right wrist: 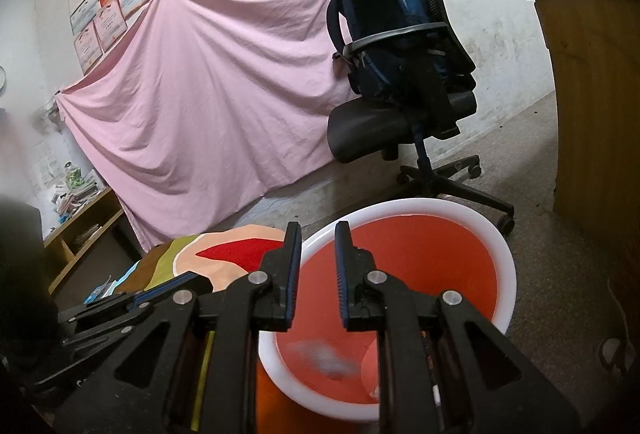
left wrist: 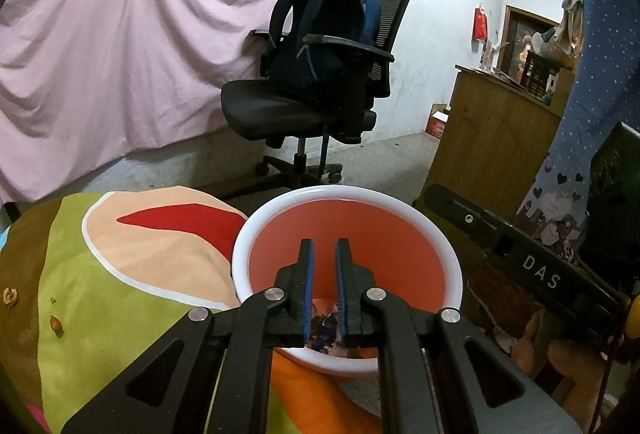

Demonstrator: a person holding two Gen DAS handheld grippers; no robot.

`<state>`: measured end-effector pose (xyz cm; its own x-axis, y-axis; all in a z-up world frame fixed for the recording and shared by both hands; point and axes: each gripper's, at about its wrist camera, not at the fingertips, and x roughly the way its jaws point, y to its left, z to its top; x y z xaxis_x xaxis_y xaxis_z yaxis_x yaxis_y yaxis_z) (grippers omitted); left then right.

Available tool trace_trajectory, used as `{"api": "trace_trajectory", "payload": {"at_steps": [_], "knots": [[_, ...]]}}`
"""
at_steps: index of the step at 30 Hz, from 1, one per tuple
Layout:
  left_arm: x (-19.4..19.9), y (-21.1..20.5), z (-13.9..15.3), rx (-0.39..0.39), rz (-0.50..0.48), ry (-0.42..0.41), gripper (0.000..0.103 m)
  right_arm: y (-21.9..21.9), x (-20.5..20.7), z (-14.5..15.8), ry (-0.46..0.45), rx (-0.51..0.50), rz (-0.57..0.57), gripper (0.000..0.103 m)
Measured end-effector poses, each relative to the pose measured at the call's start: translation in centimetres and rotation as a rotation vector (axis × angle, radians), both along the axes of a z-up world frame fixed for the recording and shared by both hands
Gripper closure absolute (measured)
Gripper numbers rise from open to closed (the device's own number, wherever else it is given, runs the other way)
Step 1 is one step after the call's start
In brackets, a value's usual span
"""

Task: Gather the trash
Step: 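Move both grippers back from the bucket toward the table, then lower both open grippers toward the dried fruit slice and brown nut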

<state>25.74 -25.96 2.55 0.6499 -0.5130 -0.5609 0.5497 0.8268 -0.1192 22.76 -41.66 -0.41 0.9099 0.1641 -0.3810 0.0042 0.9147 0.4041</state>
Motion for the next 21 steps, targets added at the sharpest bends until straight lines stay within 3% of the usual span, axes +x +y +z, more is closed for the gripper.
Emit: {"api": "trace_trajectory", "payload": {"at_steps": [5,8,10,12,17,21], "knots": [[-0.2,1.0,0.3,-0.024,0.022,-0.008,0.075,0.2,-0.1,0.1,-0.004,-0.007,-0.008,0.053],[-0.3,2.0,0.7,-0.038,0.048,-0.013,0.074,0.3,-0.1,0.1,-0.008,-0.013,-0.01,0.047],[-0.4,2.8,1.2,-0.056,0.071,-0.021,0.071,0.5,-0.3,0.3,-0.02,-0.019,-0.013,0.04],[-0.7,4.0,1.7,-0.076,0.104,-0.044,0.058,0.7,-0.4,0.6,-0.036,-0.026,-0.015,0.034],[-1.8,6.8,3.1,-0.113,0.17,-0.106,0.054,1.4,-1.0,1.7,-0.099,-0.04,-0.017,0.019],[-2.9,9.0,4.2,-0.131,0.226,-0.166,0.04,2.4,-1.4,2.7,-0.155,-0.05,-0.012,0.009]]}}
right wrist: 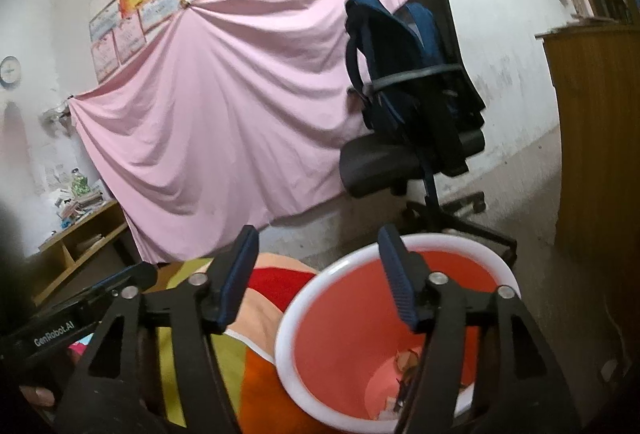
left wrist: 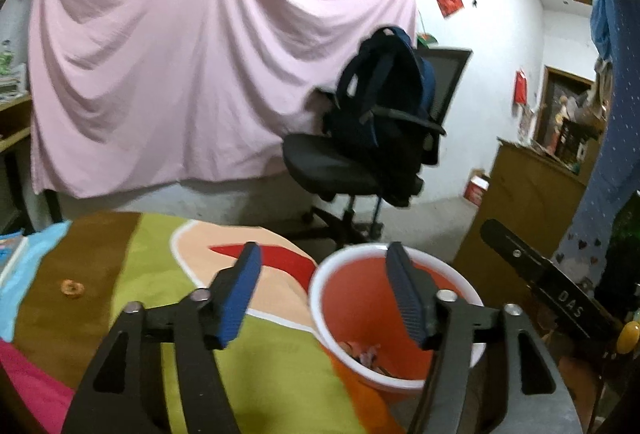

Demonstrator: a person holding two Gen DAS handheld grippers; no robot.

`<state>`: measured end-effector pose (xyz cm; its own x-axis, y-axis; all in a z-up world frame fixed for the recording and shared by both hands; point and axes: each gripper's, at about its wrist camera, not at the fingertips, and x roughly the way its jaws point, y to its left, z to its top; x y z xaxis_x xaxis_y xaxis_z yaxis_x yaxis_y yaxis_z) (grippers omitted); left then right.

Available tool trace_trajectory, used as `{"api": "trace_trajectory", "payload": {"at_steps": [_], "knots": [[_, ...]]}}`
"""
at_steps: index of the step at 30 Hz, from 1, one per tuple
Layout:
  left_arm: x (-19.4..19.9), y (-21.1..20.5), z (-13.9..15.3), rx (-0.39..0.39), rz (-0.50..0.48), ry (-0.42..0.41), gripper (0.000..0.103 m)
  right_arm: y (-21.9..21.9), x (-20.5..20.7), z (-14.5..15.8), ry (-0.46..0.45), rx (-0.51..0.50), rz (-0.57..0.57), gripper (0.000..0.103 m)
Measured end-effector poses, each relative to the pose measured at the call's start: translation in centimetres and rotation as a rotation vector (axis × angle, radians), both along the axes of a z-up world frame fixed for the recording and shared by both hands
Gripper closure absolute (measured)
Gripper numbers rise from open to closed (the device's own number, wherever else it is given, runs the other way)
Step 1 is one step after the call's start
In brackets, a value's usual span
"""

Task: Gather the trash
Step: 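Lower both open grippers toward the dried fruit slice and brown nut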

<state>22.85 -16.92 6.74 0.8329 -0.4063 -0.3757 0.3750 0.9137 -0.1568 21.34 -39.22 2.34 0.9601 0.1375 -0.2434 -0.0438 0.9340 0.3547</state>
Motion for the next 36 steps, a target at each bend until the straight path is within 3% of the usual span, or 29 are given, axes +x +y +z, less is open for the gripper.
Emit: {"api": "trace_trajectory", "payload": {"at_steps": [2,6,8,16,27,31,36], "knots": [[-0.6,1.1,0.4,-0.007,0.026,-0.029,0.034,0.8,-0.3,0.5,-0.034,-0.008,0.009,0.004],[-1.9,3.6,1.1,-0.022,0.118,-0.095,0.005,2.5,-0.8,1.4,-0.1,-0.027,0.026,0.0],[-2.4,4.8,1.2,-0.036,0.162,-0.123,0.002,3.6,-1.1,1.8,-0.138,-0.04,0.029,0.0],[-3.8,10.5,1.0,-0.052,0.307,-0.176,0.002,7.5,-1.5,2.5,-0.244,-0.065,0.055,0.0],[-5.4,17.3,0.3,-0.022,0.43,-0.237,0.002,15.0,-2.1,2.9,-0.39,-0.151,0.139,0.0],[-5.4,19.4,-0.5,0.008,0.458,-0.244,0.002,17.9,-1.3,2.6,-0.386,-0.187,0.186,0.0],[-4.6,21.6,-1.7,0.029,0.471,-0.201,0.002,20.8,0.9,1.5,-0.314,-0.226,0.252,0.0]]}}
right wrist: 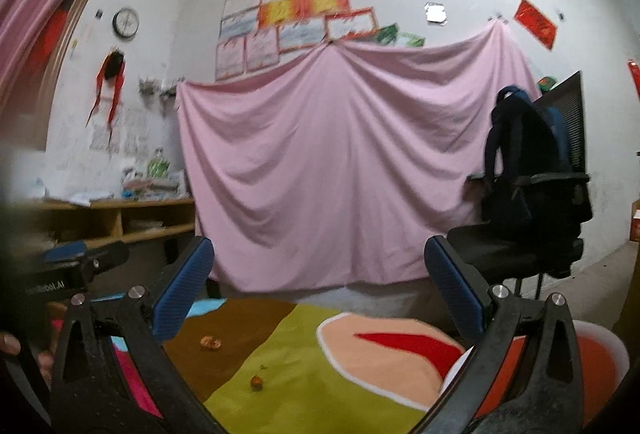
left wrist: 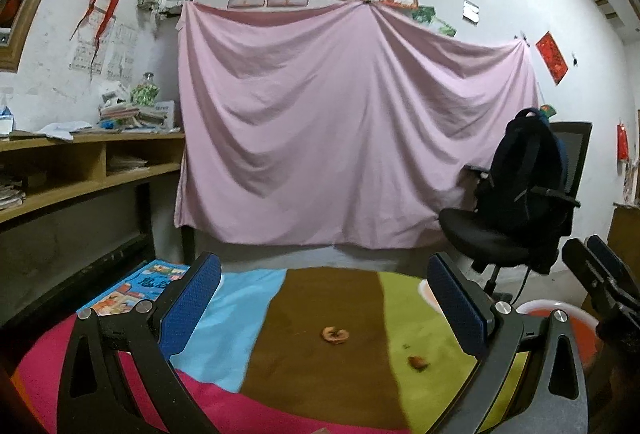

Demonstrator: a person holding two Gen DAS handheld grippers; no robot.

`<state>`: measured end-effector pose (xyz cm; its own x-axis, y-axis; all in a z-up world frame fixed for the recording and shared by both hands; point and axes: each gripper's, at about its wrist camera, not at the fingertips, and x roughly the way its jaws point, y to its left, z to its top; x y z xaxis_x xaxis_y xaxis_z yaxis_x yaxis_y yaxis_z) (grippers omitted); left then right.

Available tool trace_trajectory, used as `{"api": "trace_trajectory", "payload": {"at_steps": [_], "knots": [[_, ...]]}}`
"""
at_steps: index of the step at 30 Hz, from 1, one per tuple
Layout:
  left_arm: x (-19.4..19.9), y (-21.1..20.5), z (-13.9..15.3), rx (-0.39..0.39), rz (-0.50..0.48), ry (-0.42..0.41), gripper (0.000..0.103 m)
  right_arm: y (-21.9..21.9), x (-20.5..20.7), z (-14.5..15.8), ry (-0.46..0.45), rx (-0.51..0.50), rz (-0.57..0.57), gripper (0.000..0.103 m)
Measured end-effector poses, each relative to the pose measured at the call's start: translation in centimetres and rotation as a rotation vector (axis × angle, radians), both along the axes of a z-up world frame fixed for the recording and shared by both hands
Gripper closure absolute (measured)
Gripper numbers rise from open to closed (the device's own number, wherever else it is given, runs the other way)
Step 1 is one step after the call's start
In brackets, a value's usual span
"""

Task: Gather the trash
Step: 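Lower both open grippers toward the dried fruit slice and brown nut, then grasp the dried brown fruit slice with the left gripper while the right grasps the small nut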

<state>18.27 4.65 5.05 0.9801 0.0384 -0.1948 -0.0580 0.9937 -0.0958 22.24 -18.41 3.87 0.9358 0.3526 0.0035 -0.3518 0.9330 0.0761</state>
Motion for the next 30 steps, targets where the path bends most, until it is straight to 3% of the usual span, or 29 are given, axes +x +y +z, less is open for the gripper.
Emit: {"api": "trace_trajectory", "payload": {"at_steps": [10,17,20,22,27,30], "knots": [[2.8,1.5,-1.5,0.004,-0.022,0.061,0.002,2.7,4.3,-2.3,0.171,-0.079,0.074,0.0],[5.5,2.4,-2.9,-0.014,-0.038,0.181,0.002,4.2,7.1,-4.6,0.354,-0.156,0.153,0.0],[7.0,2.5,-3.6,-0.024,-0.046,0.256,0.003,4.7,8.6,-6.0,0.466,-0.18,0.194,0.007],[8.0,2.4,-4.2,-0.023,-0.054,0.309,0.004,4.7,9.5,-6.8,0.528,-0.169,0.229,0.017],[10.3,1.7,-5.9,-0.021,-0.102,0.431,0.036,5.0,11.1,-8.9,0.684,-0.168,0.301,0.035],[11.5,1.3,-6.8,-0.035,-0.144,0.496,0.043,5.2,11.2,-9.4,0.713,-0.176,0.339,0.039]]}}
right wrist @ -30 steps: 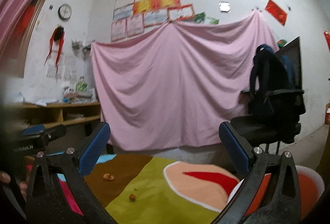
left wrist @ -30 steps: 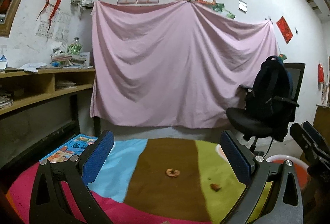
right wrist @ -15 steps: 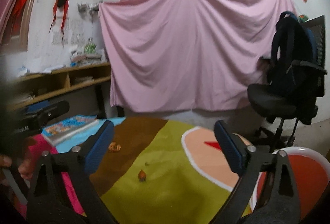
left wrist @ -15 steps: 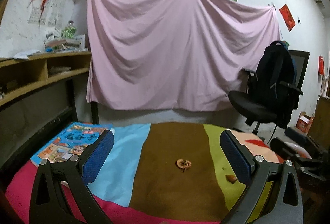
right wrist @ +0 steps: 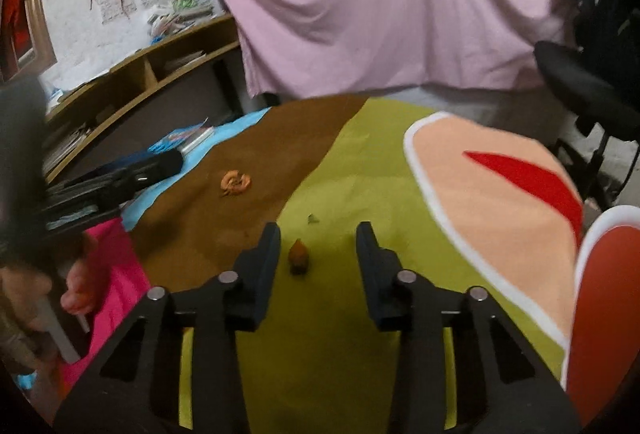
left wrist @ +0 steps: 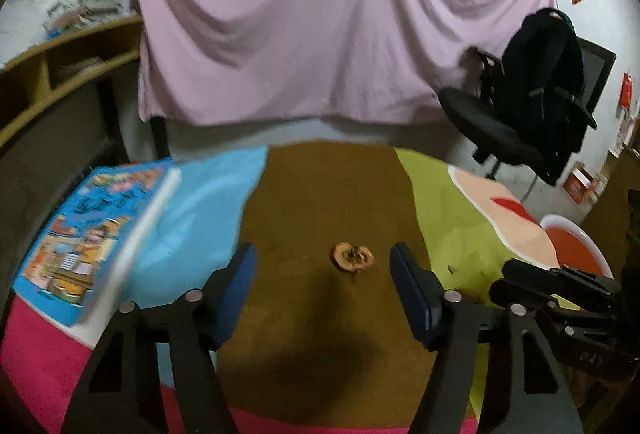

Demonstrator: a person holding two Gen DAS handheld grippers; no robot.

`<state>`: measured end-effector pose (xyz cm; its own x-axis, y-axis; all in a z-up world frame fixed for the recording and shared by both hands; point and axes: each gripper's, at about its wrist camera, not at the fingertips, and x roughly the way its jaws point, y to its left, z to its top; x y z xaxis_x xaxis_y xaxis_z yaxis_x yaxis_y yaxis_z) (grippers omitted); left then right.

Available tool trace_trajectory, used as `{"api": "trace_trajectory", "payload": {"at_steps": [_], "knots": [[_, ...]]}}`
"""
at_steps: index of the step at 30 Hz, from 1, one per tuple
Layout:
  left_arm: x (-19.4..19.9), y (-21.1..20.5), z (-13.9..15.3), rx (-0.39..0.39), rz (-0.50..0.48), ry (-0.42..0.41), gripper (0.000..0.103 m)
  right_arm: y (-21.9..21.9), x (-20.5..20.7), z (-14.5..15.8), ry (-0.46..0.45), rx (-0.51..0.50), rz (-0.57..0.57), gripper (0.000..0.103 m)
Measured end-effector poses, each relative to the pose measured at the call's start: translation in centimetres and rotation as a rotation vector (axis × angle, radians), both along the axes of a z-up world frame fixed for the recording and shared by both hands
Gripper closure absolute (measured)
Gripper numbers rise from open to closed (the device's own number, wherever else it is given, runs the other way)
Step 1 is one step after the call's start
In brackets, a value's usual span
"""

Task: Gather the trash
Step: 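Grasp the dried brown fruit slice with the left gripper while the right grasps the small nut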

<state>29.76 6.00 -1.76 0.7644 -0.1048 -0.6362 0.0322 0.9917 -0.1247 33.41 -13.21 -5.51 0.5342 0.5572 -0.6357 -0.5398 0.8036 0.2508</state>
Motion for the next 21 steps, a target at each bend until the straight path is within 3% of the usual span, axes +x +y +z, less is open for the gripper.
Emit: {"api": "trace_trajectory", "payload": {"at_steps": [9,13,17,21], "knots": [[2.1,-1.2,-1.2,-0.002,-0.076,0.096,0.058,2.3,0.9,-1.2,0.075,-0.081,0.081,0.05],[3.4,-2.1,-1.9,0.038,-0.101,0.148,0.068,2.3,1.3,-1.6,0.097,-0.086,0.079,0.062],[4.4,-2.6,-2.2,0.07,-0.104,0.172,0.077,2.1,1.5,-1.4,0.101,-0.071,0.077,0.062],[4.5,-3.1,-2.4,0.101,-0.095,0.18,0.078,2.2,1.3,-1.3,0.087,-0.069,0.075,0.062]]}}
